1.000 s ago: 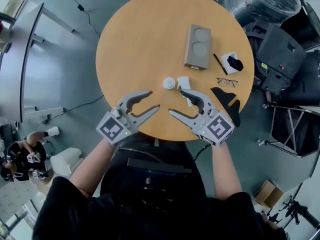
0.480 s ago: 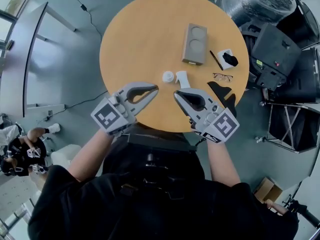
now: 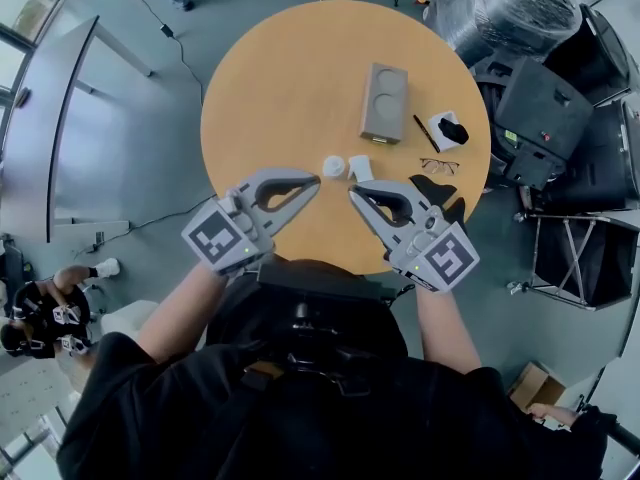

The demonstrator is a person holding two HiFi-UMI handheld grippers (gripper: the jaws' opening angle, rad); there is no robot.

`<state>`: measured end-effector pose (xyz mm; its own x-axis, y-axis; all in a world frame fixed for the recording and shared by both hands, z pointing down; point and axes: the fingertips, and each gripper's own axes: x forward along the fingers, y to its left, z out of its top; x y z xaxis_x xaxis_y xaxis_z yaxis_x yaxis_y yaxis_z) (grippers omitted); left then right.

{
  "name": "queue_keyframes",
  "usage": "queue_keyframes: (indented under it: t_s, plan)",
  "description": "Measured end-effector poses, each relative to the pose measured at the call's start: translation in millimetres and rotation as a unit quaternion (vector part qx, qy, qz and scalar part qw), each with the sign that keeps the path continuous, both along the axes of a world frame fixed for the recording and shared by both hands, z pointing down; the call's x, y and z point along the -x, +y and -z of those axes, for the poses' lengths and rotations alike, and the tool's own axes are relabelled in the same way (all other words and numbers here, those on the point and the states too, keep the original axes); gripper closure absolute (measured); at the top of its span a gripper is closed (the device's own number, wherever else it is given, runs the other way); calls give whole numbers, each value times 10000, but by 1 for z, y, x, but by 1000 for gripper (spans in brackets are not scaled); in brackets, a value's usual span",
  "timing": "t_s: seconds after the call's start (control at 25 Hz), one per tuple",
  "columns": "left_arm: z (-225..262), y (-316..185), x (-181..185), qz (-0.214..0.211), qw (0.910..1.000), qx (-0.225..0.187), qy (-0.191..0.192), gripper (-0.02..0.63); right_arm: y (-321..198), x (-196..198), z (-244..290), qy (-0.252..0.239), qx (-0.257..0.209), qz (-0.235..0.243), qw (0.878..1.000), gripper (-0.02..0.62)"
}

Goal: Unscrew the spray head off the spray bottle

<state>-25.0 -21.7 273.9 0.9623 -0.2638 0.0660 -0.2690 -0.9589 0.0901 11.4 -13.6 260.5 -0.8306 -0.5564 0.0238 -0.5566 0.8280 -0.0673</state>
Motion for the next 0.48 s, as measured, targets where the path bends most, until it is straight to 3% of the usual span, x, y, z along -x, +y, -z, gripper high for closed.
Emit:
queue_keyframes:
  t_s: [0.48]
  plan:
    - [2, 3, 1, -100, 9999, 48, 74, 604, -1, 2, -1, 14, -51, -61, 10000, 586]
